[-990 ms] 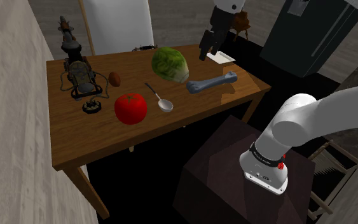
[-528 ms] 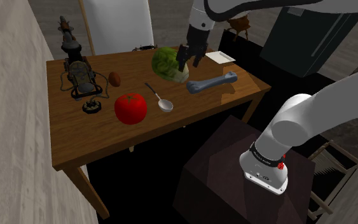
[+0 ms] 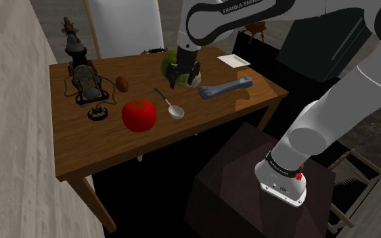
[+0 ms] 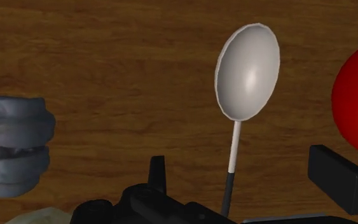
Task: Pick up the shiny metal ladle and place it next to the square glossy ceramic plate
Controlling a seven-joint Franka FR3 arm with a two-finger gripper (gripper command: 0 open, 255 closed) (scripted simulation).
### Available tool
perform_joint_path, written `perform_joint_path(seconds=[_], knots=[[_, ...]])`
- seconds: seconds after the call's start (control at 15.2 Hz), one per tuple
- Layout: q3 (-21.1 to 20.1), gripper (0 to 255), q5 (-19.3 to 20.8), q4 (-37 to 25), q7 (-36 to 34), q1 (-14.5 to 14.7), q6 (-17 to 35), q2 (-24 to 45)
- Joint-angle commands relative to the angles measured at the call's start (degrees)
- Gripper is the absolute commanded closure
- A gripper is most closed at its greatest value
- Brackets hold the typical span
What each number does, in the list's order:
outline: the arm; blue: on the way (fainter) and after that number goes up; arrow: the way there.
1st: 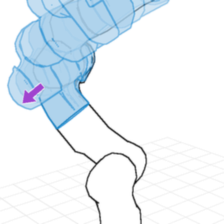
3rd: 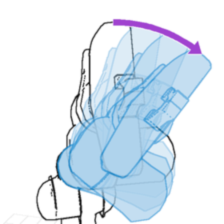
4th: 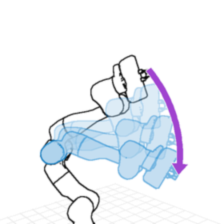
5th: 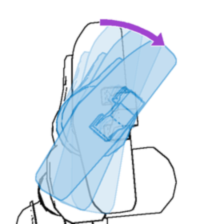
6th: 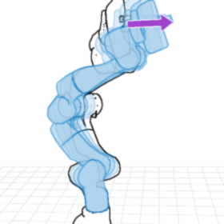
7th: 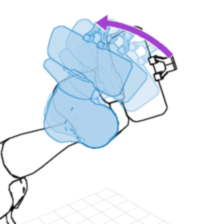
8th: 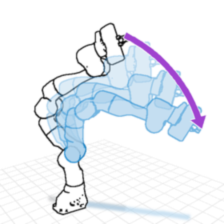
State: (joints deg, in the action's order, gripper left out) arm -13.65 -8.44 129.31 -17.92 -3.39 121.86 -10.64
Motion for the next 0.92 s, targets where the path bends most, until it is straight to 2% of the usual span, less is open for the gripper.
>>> perform_joint_path(seconds=[0.0,0.33,0.86], knots=[[-0.6,0,0.6,-2.3,-2.5,-0.3,2.2,5.1],[-1.1,0,2.2,-7.7,-8.5,0.1,6.0,15.4],[-1.3,0,2.9,-5.7,-9.0,0.7,11.5,18.8]])
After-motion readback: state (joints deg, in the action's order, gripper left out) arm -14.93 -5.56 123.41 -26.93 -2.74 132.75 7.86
